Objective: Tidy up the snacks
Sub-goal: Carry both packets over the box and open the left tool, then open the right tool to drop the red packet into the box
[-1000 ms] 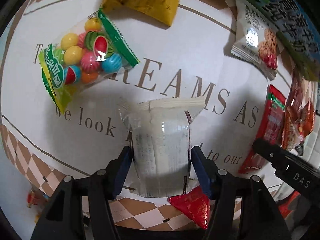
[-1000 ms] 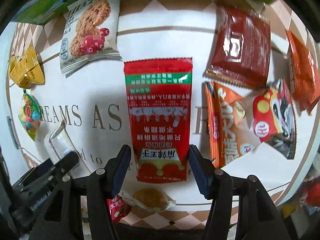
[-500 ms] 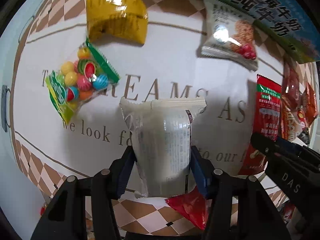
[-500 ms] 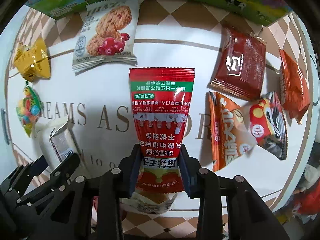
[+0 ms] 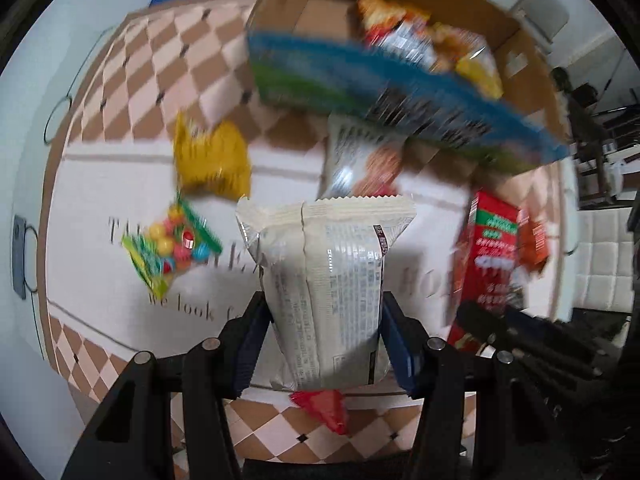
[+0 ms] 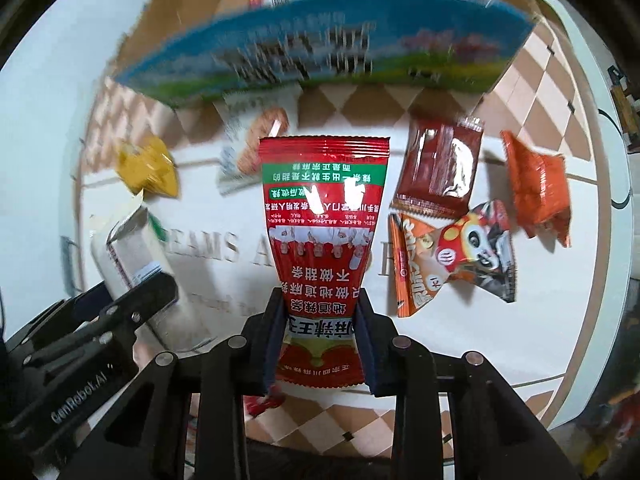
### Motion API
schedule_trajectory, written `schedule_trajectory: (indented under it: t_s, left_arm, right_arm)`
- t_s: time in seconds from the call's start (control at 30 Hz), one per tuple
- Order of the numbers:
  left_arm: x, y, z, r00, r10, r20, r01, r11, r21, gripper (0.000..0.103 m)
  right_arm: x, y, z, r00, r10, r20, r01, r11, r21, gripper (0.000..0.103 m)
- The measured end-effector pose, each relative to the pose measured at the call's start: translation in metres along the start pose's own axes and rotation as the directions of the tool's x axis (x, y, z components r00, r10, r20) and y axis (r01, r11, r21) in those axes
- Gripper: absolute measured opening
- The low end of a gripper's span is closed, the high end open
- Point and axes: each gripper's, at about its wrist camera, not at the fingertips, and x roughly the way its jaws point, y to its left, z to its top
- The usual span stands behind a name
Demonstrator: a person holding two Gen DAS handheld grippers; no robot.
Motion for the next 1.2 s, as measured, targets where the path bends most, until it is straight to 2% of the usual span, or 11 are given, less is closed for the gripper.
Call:
schedule_trajectory:
  t_s: [0.13, 0.23, 0.4, 0.5, 0.67, 0.8, 0.9, 1.07, 1.2]
  left_arm:
    - [-0.044, -0.003, 0.03, 0.998, -0.043, 0.053, 0.041, 0.998, 0.042, 0.052]
    - [-0.065, -0.011, 0.062, 0.994, -0.068, 0.086, 0.061, 0.995, 0.078, 0.052]
    - [-0.084, -0.023, 0.121, 0.992, -0.032, 0.125, 0.014, 0.989, 0.145, 0.052]
    - [-0.074, -0.025, 0.161, 0.993, -0.004, 0.115, -0.014, 0.988, 0.156, 0.052]
    - [-0.037, -0.025, 0.221, 0.999, 0.033, 0.042, -0.04, 0.986, 0.159, 0.052]
    - [-0.006, -0.02, 0.25, 0.997, 0.07, -0.011, -0.067, 0.984, 0.166, 0.052]
    - [0.019, -0.016, 0.26, 0.994, 0.1, -0.052, -0.089, 0.981, 0.171, 0.052]
    - [0.054, -0.002, 0.258, 0.987, 0.09, -0.13, -0.073, 0.989, 0.129, 0.052]
    - [0.065, 0.005, 0.251, 0.983, 0.089, -0.159, -0.072, 0.992, 0.108, 0.052]
  right_arm:
    - [-0.054, -0.009, 0.015, 0.995, 0.063, 0.077, -0.064, 0.998, 0.003, 0.035]
    - [-0.087, -0.016, 0.048, 0.986, 0.101, 0.13, -0.103, 0.995, 0.007, 0.035]
    - [-0.096, -0.004, 0.108, 0.975, 0.094, 0.202, -0.096, 0.995, 0.001, 0.035]
    - [-0.087, 0.001, 0.146, 0.974, 0.077, 0.212, -0.079, 0.997, 0.001, 0.035]
    - [-0.054, 0.002, 0.203, 0.985, 0.04, 0.168, -0.042, 0.999, 0.01, 0.035]
    - [-0.017, -0.002, 0.233, 0.993, -0.015, 0.117, 0.015, 1.0, 0.002, 0.035]
    - [0.009, -0.008, 0.244, 0.996, -0.047, 0.072, 0.047, 0.999, 0.0, 0.035]
    - [0.044, -0.018, 0.25, 0.997, -0.074, 0.003, 0.074, 0.997, 0.001, 0.035]
    - [0.06, -0.026, 0.251, 0.995, -0.085, -0.051, 0.086, 0.996, 0.011, 0.038]
